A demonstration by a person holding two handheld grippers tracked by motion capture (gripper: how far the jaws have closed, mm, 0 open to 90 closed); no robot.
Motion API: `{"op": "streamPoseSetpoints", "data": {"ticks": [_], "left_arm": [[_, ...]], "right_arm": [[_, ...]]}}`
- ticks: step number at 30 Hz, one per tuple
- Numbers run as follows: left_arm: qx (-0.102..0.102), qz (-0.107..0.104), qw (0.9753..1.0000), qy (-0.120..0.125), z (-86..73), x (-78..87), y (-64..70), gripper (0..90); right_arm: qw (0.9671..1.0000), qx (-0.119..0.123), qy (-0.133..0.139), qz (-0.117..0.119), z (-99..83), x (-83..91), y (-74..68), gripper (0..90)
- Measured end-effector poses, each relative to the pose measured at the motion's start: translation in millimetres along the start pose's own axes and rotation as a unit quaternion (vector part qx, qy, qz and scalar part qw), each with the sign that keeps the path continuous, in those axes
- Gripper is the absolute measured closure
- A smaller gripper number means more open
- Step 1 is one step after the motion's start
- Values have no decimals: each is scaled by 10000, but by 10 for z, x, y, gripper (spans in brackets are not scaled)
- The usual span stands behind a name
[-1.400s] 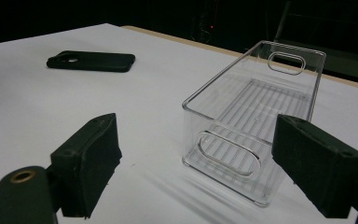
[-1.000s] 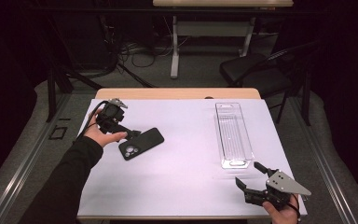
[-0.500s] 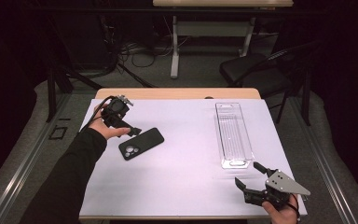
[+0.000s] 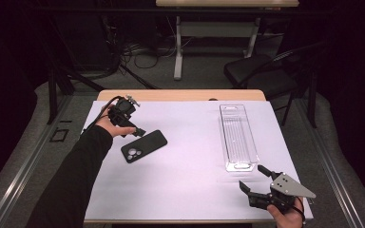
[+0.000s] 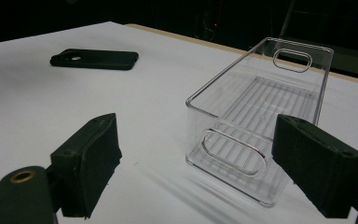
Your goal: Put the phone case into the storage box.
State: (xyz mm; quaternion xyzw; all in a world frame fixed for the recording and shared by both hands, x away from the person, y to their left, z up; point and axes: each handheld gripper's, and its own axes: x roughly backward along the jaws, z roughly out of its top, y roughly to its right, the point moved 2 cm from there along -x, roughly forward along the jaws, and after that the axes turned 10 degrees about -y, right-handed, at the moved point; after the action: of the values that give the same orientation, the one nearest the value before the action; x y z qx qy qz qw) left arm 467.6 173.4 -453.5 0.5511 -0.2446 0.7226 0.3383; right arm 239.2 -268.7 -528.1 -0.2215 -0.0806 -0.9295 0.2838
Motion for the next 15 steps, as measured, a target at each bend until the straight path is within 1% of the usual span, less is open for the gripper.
{"op": "streamPoseSetpoints", "data": {"ticks": [2,4,5,9,10,13,15], "left_arm": [[-6,31,10000,-26,5,1,-9,69],[10,-3,10000,-12,14,-4,-23,69],[-7,-28,10000,-56,16,-22,-38,70],[-53,32,9998,-215,21,-54,-55,76],[-74,13,9996,-259,29,-74,-61,77],[-124,-5,9995,-300,45,-105,-66,86],[-136,22,9994,-318,52,-112,-69,87]], "right_arm": [[10000,13,1,3,1,0,2,144],[10000,18,6,12,-1,-6,4,144],[10000,24,3,13,-1,-7,4,144],[10000,41,2,8,0,-10,4,144],[10000,19,0,13,-1,-13,2,144],[10000,38,-1,20,-2,-16,-2,144],[10000,43,-1,17,-2,-17,0,144]]}}
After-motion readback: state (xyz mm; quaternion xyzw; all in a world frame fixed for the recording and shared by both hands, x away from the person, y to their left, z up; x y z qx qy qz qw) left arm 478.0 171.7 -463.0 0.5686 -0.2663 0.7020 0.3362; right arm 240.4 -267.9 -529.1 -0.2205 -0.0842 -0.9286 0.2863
